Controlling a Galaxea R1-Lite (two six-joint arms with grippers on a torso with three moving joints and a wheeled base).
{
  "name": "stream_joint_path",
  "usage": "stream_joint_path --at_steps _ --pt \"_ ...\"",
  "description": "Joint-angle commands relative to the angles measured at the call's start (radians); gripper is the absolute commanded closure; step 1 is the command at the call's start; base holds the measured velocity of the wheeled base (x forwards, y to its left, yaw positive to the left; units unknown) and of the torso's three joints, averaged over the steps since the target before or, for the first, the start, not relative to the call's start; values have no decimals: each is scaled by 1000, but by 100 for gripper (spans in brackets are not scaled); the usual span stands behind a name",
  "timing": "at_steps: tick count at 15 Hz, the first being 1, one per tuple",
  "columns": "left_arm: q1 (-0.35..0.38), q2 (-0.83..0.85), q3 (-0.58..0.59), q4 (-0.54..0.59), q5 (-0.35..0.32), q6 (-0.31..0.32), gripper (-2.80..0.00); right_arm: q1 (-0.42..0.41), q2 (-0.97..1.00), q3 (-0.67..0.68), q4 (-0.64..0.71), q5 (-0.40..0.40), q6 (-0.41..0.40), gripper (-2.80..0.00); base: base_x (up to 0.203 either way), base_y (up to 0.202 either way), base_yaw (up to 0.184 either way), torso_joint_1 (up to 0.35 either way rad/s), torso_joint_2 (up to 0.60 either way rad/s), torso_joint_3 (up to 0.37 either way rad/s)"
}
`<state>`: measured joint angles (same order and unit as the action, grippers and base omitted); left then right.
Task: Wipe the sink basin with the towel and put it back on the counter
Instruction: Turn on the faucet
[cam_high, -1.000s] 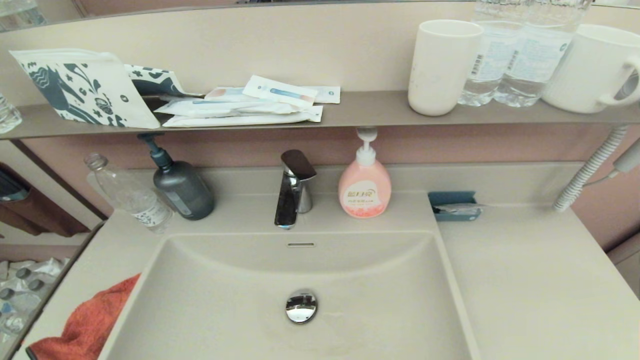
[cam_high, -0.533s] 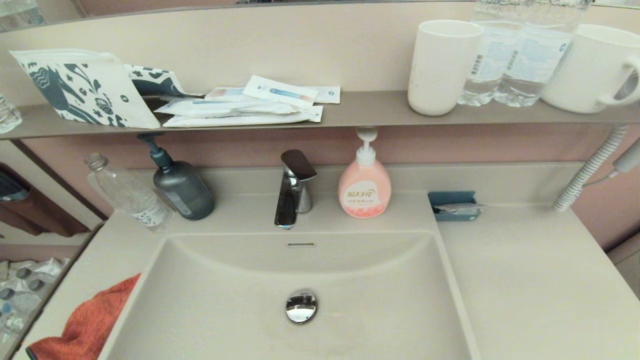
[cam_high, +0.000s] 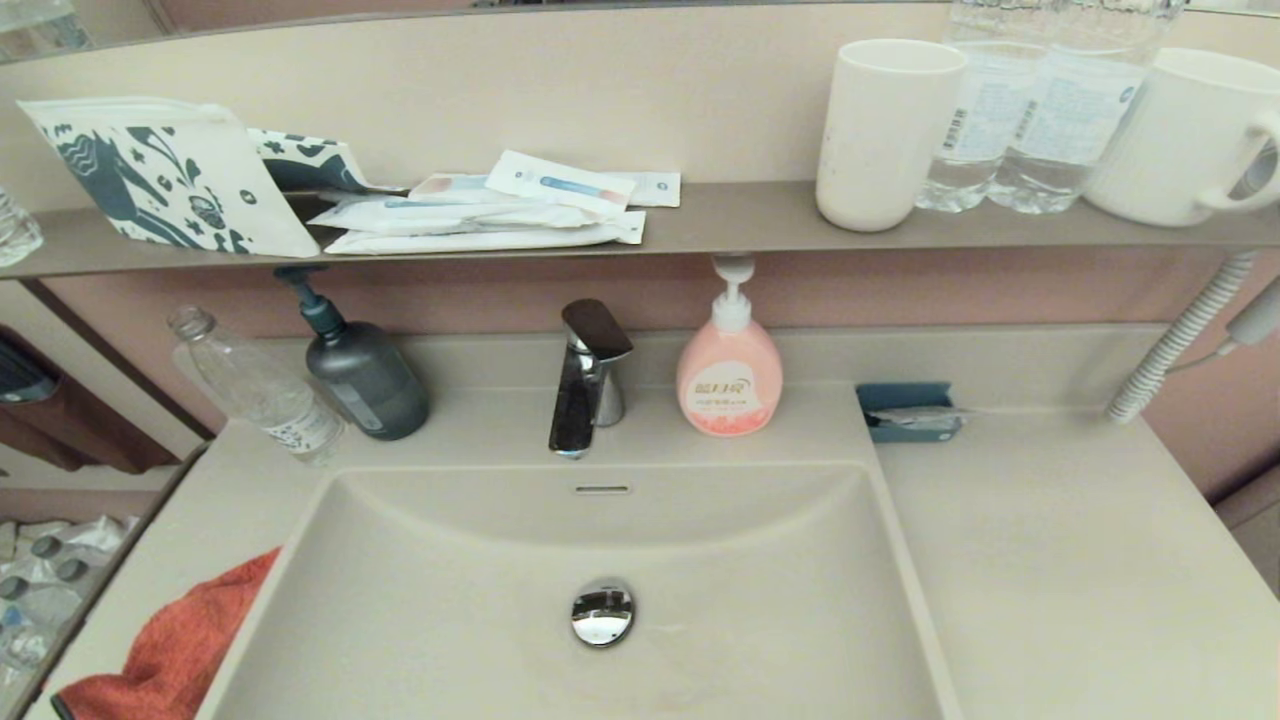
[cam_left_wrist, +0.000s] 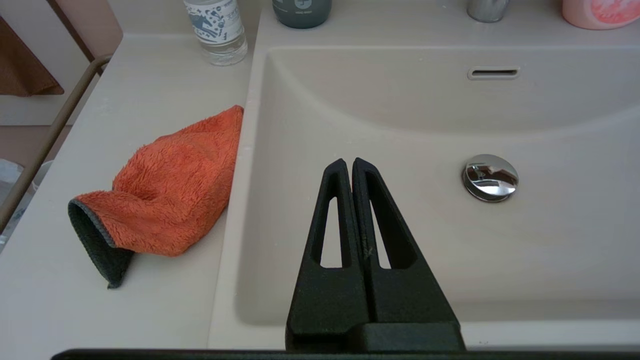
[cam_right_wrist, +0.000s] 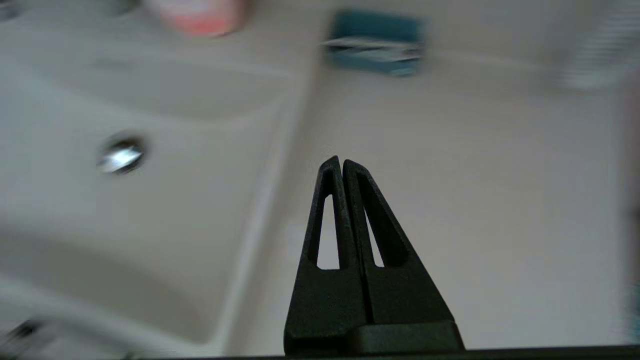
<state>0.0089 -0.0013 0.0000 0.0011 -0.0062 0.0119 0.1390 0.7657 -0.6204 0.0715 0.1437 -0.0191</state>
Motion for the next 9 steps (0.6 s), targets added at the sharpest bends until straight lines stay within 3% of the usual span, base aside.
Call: stream_joint_path --at_steps 1,5,9 --pt "0 1 0 -1 0 0 0 128 218 -56 0 8 22 0 0 0 0 0 0 0" --pt "0 1 0 0 0 0 0 376 526 -129 -111 -36 67 0 0 0 0 0 0 0" --pt "0 1 0 -1 0 0 0 574 856 -177 -413 -208 74 0 0 0 0 0 0 0"
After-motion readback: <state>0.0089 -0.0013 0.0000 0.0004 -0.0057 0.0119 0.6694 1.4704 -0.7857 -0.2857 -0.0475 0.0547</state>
